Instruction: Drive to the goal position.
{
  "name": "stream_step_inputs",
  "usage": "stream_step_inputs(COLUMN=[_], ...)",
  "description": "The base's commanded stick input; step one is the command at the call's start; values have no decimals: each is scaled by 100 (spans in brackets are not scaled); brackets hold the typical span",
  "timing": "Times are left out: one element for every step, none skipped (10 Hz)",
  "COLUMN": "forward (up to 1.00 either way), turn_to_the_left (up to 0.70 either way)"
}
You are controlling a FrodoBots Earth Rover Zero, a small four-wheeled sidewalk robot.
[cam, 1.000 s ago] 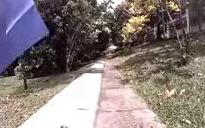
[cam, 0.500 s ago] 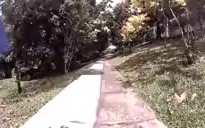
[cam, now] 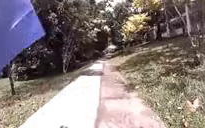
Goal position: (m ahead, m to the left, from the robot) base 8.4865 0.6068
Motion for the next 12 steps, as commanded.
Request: stream_step_inputs(forward=[50,50,50,50,50,50,50,50,50,50,50,50], turn_to_the_left=[0,0,0,0,0,0,0,0,0,0,0,0])
